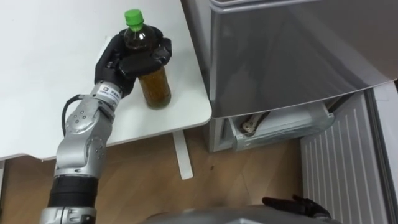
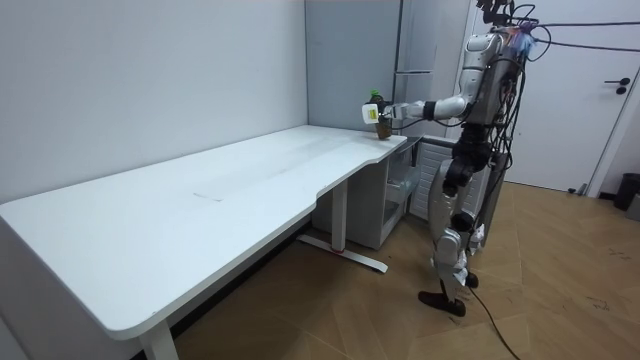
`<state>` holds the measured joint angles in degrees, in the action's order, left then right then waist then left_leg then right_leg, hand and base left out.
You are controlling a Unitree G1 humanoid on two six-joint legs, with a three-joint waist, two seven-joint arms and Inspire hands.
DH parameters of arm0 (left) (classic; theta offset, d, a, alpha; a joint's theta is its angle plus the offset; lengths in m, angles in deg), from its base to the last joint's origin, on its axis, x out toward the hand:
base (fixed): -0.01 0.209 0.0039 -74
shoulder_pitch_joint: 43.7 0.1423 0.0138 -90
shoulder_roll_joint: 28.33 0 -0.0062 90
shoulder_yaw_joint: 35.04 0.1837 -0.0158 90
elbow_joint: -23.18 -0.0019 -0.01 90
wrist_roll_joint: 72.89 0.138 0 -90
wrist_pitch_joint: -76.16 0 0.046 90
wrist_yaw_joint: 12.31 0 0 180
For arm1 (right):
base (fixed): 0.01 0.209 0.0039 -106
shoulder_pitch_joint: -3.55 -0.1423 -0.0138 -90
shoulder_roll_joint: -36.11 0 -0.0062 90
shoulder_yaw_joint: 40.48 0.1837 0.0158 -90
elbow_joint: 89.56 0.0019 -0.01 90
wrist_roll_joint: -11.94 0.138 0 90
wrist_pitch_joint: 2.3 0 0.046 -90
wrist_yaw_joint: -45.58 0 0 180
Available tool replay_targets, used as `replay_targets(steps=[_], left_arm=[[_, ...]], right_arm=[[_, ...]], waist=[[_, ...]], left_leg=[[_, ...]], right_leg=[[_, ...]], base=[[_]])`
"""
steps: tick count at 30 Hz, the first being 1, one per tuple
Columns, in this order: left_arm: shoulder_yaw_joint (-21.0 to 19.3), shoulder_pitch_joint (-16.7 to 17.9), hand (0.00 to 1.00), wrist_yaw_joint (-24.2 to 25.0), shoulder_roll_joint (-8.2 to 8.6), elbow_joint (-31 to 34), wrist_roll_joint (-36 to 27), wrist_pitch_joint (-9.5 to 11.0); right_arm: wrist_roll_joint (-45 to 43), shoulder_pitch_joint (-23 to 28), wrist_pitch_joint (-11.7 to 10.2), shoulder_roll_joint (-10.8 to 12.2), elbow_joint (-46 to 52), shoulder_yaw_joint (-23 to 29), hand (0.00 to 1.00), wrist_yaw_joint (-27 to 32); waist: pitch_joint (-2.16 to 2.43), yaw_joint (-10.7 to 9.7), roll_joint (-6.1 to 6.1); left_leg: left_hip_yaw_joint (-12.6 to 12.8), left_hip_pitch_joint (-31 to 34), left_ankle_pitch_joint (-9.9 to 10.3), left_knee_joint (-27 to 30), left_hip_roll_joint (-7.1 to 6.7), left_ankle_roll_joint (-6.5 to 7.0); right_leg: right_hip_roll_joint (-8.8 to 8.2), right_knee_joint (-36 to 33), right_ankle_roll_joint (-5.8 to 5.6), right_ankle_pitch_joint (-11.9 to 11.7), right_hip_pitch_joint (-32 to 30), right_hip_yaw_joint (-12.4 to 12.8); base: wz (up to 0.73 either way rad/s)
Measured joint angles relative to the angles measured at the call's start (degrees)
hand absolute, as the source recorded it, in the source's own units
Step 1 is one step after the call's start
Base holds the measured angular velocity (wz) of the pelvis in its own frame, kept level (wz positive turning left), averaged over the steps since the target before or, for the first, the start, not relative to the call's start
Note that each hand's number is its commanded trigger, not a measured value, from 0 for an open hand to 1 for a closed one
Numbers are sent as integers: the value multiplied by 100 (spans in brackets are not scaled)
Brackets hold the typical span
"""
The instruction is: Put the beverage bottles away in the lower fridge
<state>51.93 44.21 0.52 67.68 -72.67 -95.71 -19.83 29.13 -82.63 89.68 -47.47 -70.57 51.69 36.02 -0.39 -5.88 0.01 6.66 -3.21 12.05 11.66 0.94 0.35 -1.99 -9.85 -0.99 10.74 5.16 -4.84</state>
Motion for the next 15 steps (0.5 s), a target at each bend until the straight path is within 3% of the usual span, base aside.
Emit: replay_targets(steps=[6, 10, 15], left_arm=[[114, 1, 100, -221, 0, 263, 3, 1], [370, 2, 100, -242, 30, 614, 0, 0], [560, 2, 100, -176, 73, 780, 0, 1]], right_arm=[[-70, -61, -70, -12, 83, -366, 0, -61], [-701, -98, -41, -16, 605, -678, 0, -156], [-1247, -333, -62, 199, 679, -985, 0, -493]], waist=[[-1, 30, 1], [-2, 199, -1], [-2, 400, 1]], left_leg=[[-6, 75, -6, 7, 9, -10], [-8, 89, -7, 7, 8, -10], [-80, 83, -13, 19, 6, -16]], right_leg=[[10, 4, 10, -6, -33, -14], [7, 6, 10, -6, -45, -5], [2, 6, 10, -6, -11, -110]], base=[[0], [0], [7]])
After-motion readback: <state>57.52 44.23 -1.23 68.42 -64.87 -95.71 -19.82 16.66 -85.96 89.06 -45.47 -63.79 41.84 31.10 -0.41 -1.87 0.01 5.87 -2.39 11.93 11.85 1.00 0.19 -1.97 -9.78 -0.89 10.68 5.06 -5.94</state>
